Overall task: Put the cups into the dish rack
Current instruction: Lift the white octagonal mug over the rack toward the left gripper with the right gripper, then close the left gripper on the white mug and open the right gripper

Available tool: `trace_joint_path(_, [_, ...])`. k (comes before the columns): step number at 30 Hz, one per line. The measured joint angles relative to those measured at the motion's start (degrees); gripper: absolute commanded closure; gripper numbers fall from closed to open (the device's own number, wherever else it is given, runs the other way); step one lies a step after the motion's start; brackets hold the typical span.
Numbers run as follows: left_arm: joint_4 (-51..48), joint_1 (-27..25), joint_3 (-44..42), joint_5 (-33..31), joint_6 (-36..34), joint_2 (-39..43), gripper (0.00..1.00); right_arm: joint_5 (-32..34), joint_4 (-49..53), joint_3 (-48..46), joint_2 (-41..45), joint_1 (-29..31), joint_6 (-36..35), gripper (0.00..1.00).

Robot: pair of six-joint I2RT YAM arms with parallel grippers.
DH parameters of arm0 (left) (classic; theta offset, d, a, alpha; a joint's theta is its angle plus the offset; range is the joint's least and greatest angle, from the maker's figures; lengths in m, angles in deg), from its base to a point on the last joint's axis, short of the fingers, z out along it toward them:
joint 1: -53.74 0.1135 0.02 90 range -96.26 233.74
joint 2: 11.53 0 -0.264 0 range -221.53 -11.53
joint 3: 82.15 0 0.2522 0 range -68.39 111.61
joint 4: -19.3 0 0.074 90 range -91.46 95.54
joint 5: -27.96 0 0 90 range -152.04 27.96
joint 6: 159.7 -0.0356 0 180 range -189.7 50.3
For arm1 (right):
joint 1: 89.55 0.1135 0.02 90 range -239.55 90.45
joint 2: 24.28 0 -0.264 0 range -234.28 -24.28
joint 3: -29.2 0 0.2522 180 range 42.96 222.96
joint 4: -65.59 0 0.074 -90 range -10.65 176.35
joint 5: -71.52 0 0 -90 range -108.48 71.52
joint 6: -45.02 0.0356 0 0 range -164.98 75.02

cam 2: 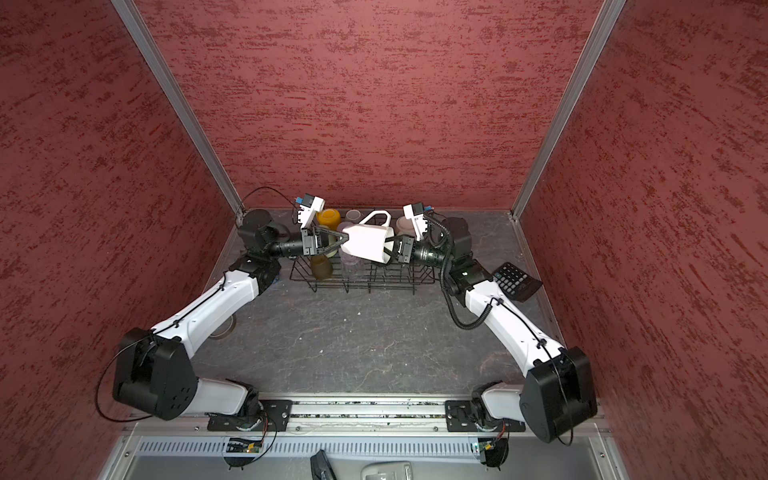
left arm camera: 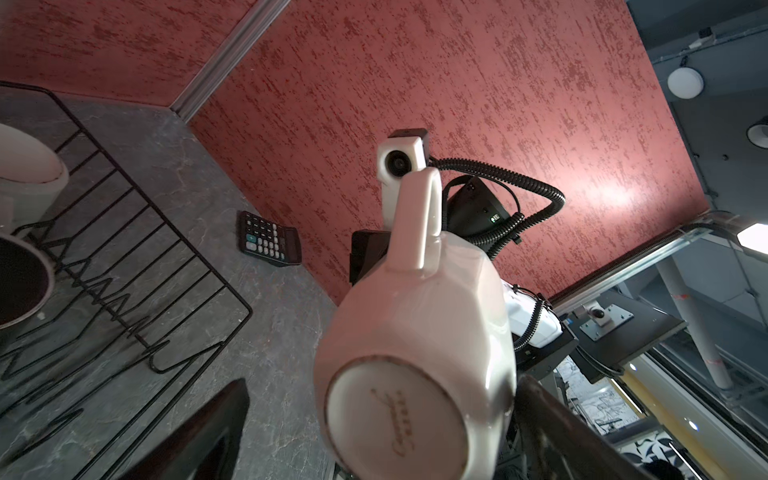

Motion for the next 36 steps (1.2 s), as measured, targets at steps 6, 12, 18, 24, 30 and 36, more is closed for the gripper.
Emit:
trace_joint_path(6, [8.1,-2.7,1.7,2.4,4.0,-2.9,0.00,-2.0,-4.0,-1.0,-1.1,0.0,2.6,1.00])
trace_joint_path(12, [12.7,-5.1,2.8,4.4,6.7,-5.6,0.01,-2.4,-5.7,-1.6,-1.2,0.0,3.8,1.00])
trace_joint_path(18, [14.1,-7.1,3.1,5.9,7.3,-6.8,0.06,-2.8,-6.7,-1.7,-1.3,0.0,4.2,1.00])
trace_joint_path(24, [14.3,-7.1,3.8,6.4,7.4,-7.3,0.24,-3.5,-8.0,-1.8,-1.3,0.0,4.6,1.00])
trace_joint_path(30, [14.0,-7.2,4.4,7.0,7.5,-7.6,0.64,-3.6,-8.6,-2.1,-1.3,0.0,4.8,0.91])
trace_joint_path(36, [12.4,-7.4,5.3,7.1,7.7,-8.7,1.00,0.0,-5.5,-2.1,-1.2,-0.2,2.6,0.67])
